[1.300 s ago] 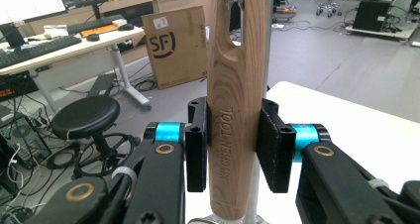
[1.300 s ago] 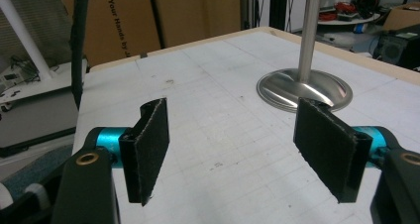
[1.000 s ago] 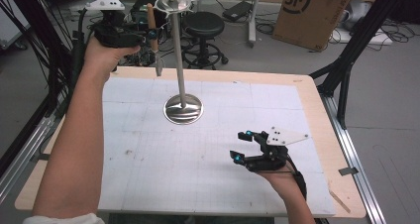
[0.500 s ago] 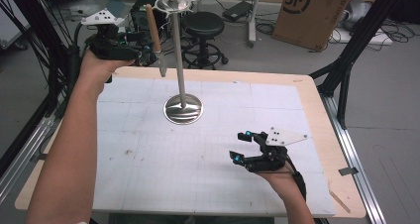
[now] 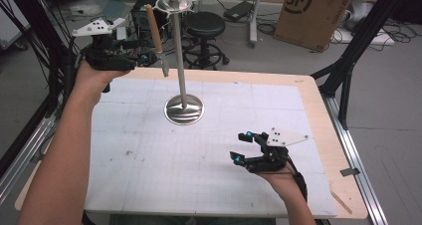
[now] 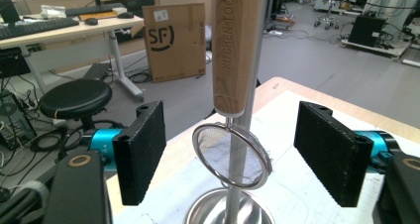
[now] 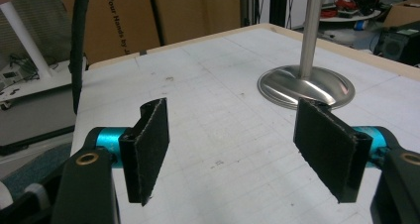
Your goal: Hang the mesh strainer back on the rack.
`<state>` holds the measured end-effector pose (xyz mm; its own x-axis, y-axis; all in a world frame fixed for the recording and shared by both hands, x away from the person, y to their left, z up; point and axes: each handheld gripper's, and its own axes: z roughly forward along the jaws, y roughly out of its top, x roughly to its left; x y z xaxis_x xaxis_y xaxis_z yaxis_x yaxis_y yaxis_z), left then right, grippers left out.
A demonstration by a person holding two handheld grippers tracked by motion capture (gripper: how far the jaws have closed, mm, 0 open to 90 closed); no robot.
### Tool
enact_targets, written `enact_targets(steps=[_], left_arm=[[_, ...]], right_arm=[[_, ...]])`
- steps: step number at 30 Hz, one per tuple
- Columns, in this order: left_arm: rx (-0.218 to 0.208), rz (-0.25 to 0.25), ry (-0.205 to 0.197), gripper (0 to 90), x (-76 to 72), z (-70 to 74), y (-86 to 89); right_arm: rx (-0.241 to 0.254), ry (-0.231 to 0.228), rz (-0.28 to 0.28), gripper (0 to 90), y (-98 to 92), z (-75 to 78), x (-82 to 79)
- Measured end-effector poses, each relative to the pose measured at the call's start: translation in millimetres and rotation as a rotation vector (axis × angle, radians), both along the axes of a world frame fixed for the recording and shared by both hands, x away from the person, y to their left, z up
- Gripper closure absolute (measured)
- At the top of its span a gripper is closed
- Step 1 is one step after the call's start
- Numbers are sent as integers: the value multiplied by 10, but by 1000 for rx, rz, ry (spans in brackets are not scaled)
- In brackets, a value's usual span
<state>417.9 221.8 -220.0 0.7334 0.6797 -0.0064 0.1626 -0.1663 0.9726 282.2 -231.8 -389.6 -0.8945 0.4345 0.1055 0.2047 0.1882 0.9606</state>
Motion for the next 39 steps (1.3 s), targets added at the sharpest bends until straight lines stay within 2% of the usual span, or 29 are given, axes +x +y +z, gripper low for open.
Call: enact_targets(steps=[4, 9, 24, 28, 32, 39], left_arm=[[-9, -10, -6, 251, -58, -15, 9], [-1, -17, -17, 226, -148, -45, 6], [-59, -60, -63, 178, -411, -113, 108], [-58, -79, -77, 167, -485, -155, 109], [-59, -93, -87, 158, -563, -238, 92], [-68, -106, -77, 154, -704, -504, 108]], right_arm=[[-2, 0, 0, 293, 9, -5, 2], [0, 2, 0, 293, 6, -1, -3], [-4, -3, -6, 293, 12, -4, 0], [-4, -2, -9, 293, 11, -6, 2], [-3, 3, -5, 293, 14, -8, 4], [-6, 6, -3, 292, 19, -13, 5]])
